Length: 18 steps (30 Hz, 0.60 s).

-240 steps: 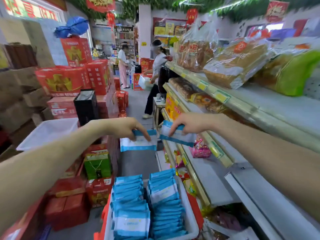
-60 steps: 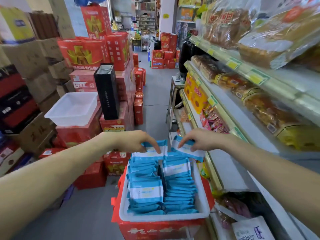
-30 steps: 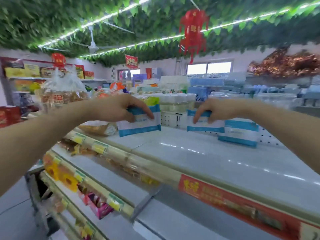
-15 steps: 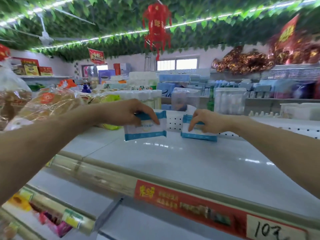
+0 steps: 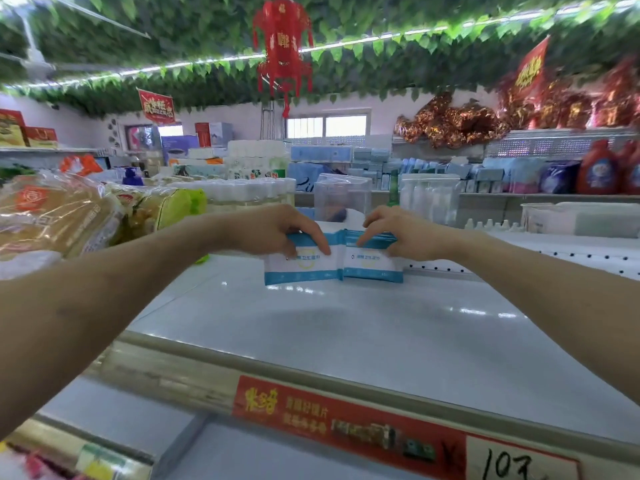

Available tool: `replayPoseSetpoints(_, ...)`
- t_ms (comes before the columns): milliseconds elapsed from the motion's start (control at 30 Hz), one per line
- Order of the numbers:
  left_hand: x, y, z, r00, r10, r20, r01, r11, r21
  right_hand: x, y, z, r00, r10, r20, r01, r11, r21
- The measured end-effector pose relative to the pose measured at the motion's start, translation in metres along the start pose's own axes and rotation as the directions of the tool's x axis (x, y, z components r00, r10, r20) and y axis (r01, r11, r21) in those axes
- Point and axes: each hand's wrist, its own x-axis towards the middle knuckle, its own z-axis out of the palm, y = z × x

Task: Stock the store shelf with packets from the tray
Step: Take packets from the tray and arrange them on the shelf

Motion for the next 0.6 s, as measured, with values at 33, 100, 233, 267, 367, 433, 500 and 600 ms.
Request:
replayPoseSetpoints(33,0.007,0.000,0.001,1.000,0.013,0.008,-0.013,1.000,0.001,-0.005,0.005,-0.005,1.000,0.026,-0.005,-0.026,0.999,0.021)
replayPoseSetpoints(100,0.022,0.001,0.003,0.999,0.050,0.020,-0.050,0.999,0.012,-0.017,0.017,-0.014,0.997,0.067,-0.026,-0.066,0.997,0.044)
replayPoseSetpoints(233,0.058,0.003,0.013,0.993,0.113,0.027,-0.112,0.994,-0.010,-0.045,0.048,-0.027,0.987,0.149,-0.063,-0.146,0.988,0.045)
replayPoseSetpoints(267,0.068,0.004,0.017,0.991,0.125,0.040,-0.125,0.992,-0.008,-0.053,0.057,-0.028,0.983,0.166,-0.081,-0.162,0.986,0.048)
replayPoseSetpoints(367,0.096,0.008,0.033,0.987,0.143,0.079,-0.142,0.990,-0.015,-0.077,0.079,-0.031,0.965,0.211,-0.154,-0.199,0.976,0.088)
replayPoseSetpoints(433,0.111,0.009,0.042,0.985,0.134,0.105,-0.135,0.991,0.000,-0.094,0.090,-0.033,0.951,0.239,-0.196,-0.222,0.969,0.107)
replayPoseSetpoints(500,0.121,0.009,0.046,0.984,0.141,0.112,-0.146,0.989,0.033,-0.111,0.098,-0.035,0.943,0.258,-0.210,-0.240,0.965,0.108)
replayPoseSetpoints(600,0.128,0.003,0.045,0.978,0.174,0.117,-0.182,0.981,0.068,-0.133,0.104,-0.038,0.931,0.284,-0.229,-0.266,0.958,0.109)
